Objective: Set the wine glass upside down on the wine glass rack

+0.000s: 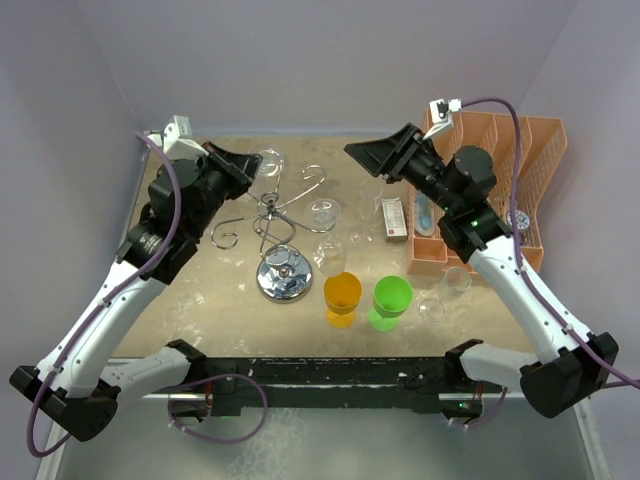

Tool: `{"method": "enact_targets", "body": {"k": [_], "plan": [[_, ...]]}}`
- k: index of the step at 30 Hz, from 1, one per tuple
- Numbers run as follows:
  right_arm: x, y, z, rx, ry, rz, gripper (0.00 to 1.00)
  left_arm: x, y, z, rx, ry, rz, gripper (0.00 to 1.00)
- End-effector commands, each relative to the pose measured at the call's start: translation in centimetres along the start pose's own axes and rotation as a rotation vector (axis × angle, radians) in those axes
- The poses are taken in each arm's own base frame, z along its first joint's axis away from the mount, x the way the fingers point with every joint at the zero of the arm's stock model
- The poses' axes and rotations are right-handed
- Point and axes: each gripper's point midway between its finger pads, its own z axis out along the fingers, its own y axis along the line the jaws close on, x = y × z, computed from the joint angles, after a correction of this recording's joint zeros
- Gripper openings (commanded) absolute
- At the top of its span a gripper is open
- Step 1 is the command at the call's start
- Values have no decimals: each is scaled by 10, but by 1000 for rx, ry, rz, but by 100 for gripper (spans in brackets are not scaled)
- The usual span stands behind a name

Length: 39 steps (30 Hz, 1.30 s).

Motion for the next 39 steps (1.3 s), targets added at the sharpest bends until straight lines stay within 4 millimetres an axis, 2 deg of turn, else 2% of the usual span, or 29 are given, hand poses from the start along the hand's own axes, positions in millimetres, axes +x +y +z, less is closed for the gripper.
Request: {"method": "enact_targets", "body": {"k": [1,8,16,27,39], "plan": [[-2,-7,-4,35,-28,-28,57,-19,-27,-4,100,-56,-98,0],[3,-17,-5,68,-17,-13,56,-7,-35,4,140,-10,-160,0],[14,-21,-5,59,9,17,53,-13,-46,27,175,-53,-132,0],[14,-21,-6,58,7,17,53,-33,-20,38,45,-190,-71,0],[18,-26,-5,65,16,21,52,-32,0,30,-31,-194,-33,0]]}}
